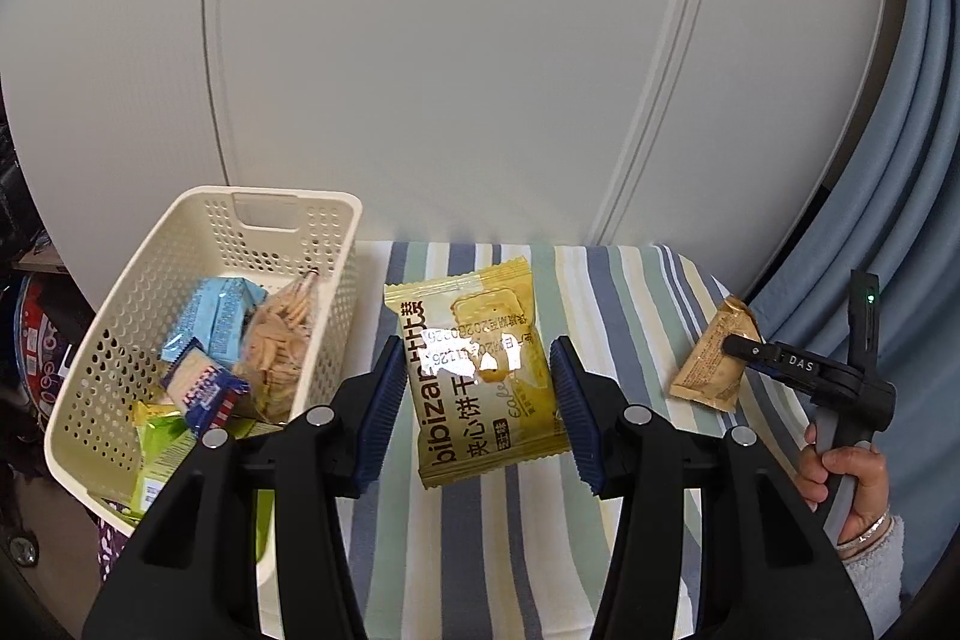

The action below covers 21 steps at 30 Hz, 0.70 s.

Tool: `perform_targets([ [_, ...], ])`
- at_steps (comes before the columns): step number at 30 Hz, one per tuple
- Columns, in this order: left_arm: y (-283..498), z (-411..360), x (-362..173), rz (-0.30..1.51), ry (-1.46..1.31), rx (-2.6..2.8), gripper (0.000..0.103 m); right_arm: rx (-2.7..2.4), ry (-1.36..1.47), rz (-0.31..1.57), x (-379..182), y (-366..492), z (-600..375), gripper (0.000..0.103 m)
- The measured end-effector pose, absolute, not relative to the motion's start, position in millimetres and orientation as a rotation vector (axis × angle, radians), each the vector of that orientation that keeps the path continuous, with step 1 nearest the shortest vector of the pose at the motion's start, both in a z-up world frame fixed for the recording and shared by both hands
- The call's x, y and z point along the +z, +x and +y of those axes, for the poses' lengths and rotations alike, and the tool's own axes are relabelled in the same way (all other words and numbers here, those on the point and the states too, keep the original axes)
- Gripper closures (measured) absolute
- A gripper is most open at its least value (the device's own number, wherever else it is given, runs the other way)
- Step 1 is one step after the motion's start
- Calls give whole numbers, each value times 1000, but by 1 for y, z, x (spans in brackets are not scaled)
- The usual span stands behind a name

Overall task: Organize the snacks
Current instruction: 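Carry the yellow pack with the left tool into the basket and release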

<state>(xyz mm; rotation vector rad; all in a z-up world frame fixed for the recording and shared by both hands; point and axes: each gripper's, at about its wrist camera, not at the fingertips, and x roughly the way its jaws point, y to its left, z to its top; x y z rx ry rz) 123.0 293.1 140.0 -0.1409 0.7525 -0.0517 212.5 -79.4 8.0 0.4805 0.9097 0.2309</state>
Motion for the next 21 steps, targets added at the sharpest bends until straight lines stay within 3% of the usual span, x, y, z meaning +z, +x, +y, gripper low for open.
perform_targets([
  [11, 113, 366, 152, 722, -177, 84, 52, 274, 527, 874, 20, 205, -77, 59],
  [21, 116, 419, 126, 761, -227, 188, 52, 306, 518, 881, 22, 203, -66, 59],
])
